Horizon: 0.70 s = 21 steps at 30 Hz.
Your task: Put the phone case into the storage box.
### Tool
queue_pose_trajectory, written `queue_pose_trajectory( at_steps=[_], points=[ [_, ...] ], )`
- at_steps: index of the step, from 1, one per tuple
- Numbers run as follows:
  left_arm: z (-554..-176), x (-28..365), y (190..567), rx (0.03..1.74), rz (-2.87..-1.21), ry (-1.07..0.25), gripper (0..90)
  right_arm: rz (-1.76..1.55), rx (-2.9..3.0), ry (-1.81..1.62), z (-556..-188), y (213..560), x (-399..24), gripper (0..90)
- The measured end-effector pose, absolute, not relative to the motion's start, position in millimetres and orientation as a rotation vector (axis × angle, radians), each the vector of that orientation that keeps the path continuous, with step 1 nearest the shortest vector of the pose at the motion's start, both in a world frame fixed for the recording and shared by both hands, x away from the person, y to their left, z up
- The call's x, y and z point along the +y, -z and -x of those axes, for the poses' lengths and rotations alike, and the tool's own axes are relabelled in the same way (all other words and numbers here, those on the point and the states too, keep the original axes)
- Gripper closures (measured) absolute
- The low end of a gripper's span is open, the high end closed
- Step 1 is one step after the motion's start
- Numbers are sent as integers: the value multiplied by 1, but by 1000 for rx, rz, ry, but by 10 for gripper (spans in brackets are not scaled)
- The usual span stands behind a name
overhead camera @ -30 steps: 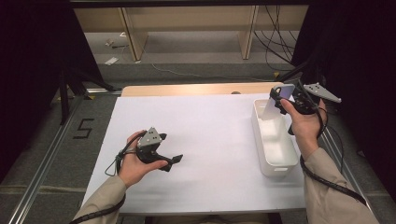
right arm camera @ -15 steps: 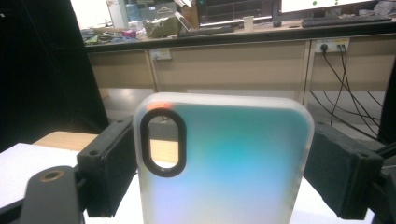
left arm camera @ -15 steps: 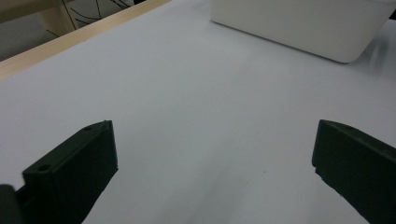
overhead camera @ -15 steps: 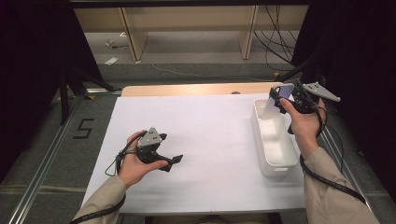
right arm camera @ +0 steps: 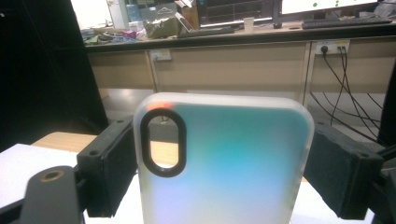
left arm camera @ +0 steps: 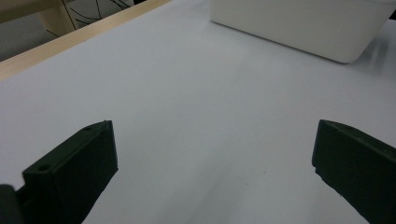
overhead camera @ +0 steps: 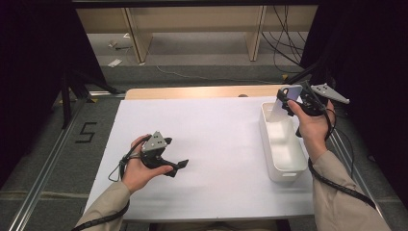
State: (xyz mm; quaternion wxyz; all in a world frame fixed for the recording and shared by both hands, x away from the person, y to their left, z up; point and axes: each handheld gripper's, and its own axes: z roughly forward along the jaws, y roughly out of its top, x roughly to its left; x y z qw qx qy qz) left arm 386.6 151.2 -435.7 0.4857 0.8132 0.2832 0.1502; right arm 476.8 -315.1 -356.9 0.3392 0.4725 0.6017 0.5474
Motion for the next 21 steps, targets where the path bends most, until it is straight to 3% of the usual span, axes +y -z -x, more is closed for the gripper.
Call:
queue_pose_trajectory(
  at_steps=[21],
  points=[
    [-387,151,435,690,-1979,-367,0,-1228,1564,-1414,-482,357,-314,179]
  ],
)
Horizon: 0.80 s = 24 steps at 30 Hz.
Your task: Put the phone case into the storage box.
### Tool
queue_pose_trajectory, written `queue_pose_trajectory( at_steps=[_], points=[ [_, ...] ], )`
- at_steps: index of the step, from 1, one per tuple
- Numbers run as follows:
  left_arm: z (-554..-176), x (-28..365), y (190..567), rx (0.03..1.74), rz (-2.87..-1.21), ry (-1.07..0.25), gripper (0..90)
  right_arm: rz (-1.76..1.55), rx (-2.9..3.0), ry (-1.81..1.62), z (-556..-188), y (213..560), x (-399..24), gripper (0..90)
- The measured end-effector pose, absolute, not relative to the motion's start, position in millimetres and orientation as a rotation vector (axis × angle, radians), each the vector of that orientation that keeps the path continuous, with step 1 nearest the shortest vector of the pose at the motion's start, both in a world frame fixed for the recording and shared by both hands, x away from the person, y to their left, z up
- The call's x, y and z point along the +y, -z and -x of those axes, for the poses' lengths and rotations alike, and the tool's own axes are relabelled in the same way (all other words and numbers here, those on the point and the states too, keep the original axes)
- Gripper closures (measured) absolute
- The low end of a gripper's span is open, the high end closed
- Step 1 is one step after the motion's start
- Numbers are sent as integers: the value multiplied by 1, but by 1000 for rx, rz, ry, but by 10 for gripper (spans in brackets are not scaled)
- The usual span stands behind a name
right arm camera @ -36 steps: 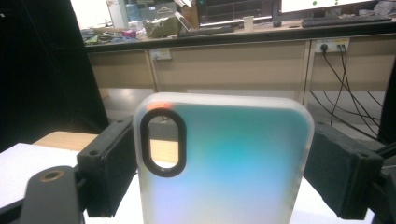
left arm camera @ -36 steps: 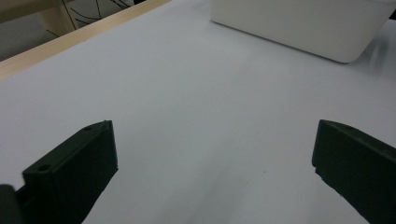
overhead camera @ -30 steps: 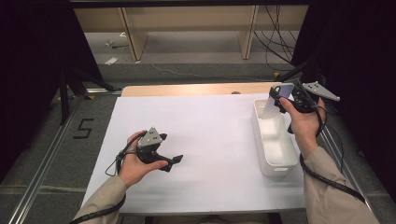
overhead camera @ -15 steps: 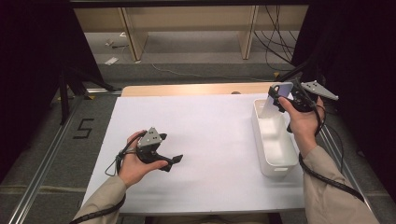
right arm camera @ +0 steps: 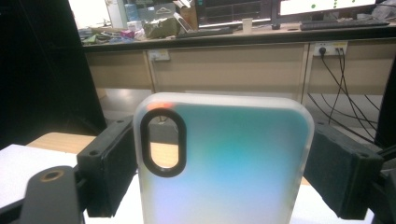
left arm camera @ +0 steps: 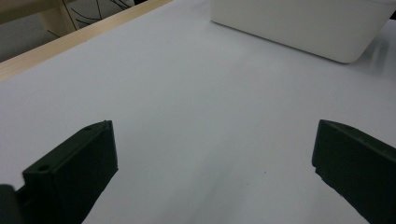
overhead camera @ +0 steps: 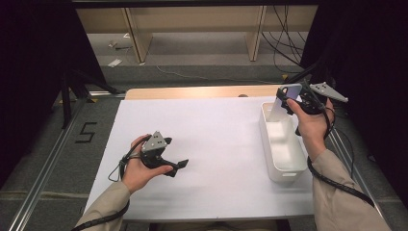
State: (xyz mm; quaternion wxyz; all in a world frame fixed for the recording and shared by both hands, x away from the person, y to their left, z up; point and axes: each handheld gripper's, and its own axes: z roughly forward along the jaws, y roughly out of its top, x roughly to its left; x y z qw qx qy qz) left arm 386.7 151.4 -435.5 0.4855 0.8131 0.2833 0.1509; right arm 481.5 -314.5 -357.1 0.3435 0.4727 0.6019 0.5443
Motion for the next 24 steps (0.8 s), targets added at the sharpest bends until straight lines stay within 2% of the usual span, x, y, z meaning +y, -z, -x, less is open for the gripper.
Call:
queue_pose_trajectory(
  at_steps=[24],
  points=[
    [-387,152,435,693,-1978,-371,0,-1232,1563,-1404,-490,359,-314,179]
  ],
)
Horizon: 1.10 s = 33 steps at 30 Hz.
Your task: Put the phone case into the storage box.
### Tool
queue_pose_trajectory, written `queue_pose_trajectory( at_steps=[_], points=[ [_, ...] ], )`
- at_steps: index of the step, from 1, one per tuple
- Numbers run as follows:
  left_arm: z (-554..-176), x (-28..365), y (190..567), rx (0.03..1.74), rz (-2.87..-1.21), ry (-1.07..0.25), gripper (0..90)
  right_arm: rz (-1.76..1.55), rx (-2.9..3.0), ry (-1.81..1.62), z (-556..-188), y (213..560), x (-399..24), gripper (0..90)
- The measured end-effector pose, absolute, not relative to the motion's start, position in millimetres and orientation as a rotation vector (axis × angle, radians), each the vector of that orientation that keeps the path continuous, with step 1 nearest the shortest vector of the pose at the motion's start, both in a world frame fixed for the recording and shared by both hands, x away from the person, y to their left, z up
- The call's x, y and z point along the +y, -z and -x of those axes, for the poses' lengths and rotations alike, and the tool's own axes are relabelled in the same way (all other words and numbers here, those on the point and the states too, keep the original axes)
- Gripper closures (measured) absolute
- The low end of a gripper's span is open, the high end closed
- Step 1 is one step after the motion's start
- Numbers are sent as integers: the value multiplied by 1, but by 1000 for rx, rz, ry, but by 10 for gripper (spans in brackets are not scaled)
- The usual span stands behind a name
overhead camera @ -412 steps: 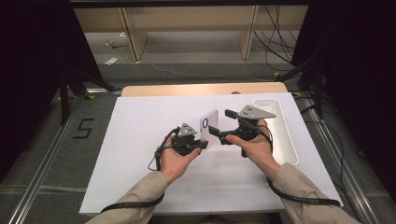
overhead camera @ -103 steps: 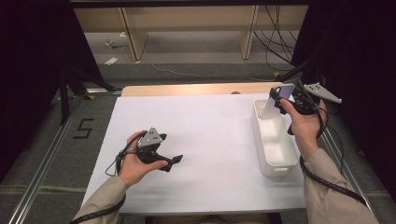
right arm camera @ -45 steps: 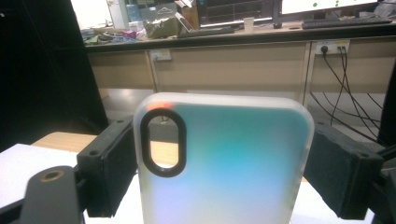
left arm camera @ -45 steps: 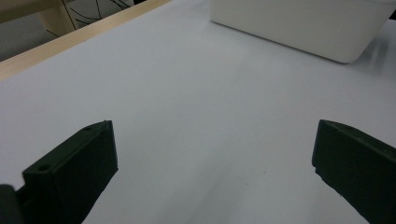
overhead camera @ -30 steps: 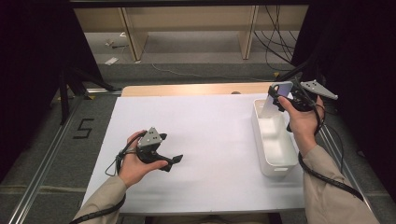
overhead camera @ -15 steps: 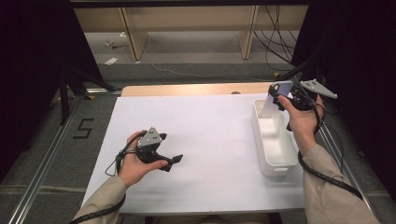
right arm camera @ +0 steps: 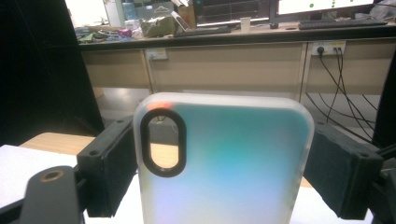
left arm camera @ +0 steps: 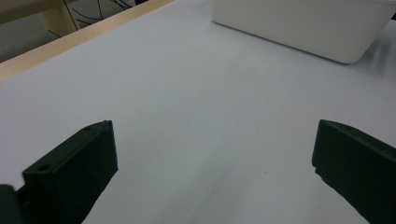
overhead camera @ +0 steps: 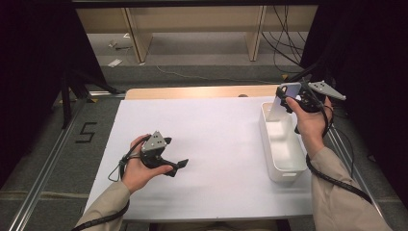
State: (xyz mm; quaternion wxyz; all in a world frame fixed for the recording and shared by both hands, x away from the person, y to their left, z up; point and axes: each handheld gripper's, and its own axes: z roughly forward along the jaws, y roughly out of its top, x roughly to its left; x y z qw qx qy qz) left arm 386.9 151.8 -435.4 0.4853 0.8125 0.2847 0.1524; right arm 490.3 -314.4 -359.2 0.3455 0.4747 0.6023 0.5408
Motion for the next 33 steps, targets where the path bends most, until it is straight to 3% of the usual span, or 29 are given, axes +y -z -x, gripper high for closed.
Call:
queue_pose_trajectory(
  at_steps=[33],
  points=[
    [-387,152,435,691,-1978,-371,0,-1213,1574,-1360,-500,362,-311,179]
  ],
)
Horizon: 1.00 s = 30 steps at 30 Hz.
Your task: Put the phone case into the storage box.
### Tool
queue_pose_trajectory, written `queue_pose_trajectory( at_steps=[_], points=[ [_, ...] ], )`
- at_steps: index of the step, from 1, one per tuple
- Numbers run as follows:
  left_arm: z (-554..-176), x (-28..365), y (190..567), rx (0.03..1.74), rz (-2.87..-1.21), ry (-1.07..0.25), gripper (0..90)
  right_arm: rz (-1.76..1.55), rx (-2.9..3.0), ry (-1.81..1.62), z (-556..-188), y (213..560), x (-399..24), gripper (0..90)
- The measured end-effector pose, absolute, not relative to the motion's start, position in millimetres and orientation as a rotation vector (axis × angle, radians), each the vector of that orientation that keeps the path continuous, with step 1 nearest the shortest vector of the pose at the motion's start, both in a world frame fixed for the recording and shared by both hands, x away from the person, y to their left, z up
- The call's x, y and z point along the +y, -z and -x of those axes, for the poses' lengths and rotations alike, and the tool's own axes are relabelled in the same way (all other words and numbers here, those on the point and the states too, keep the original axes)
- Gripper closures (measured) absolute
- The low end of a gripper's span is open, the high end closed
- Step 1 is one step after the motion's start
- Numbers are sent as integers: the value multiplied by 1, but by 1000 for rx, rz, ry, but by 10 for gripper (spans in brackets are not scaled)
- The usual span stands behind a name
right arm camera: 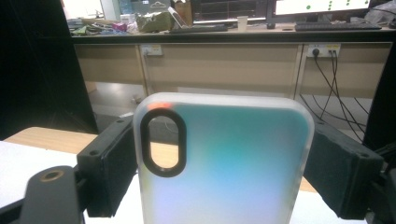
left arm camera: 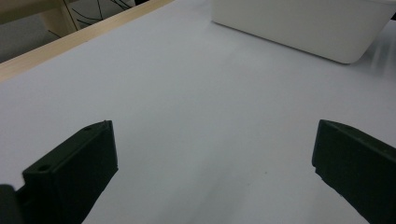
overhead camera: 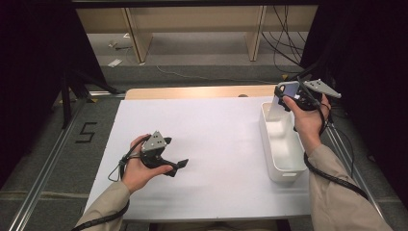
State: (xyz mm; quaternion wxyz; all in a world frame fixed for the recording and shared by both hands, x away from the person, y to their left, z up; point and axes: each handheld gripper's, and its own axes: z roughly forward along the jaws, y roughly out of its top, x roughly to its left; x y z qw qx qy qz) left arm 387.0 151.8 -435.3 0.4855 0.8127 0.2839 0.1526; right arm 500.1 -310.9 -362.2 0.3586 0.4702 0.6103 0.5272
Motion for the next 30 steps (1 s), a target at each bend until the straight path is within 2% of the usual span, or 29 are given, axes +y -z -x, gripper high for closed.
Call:
queue_pose_trajectory(
  at_steps=[30],
  points=[
    [-387,151,435,688,-1978,-374,0,-1213,1575,-1333,-511,366,-310,179]
  ],
)
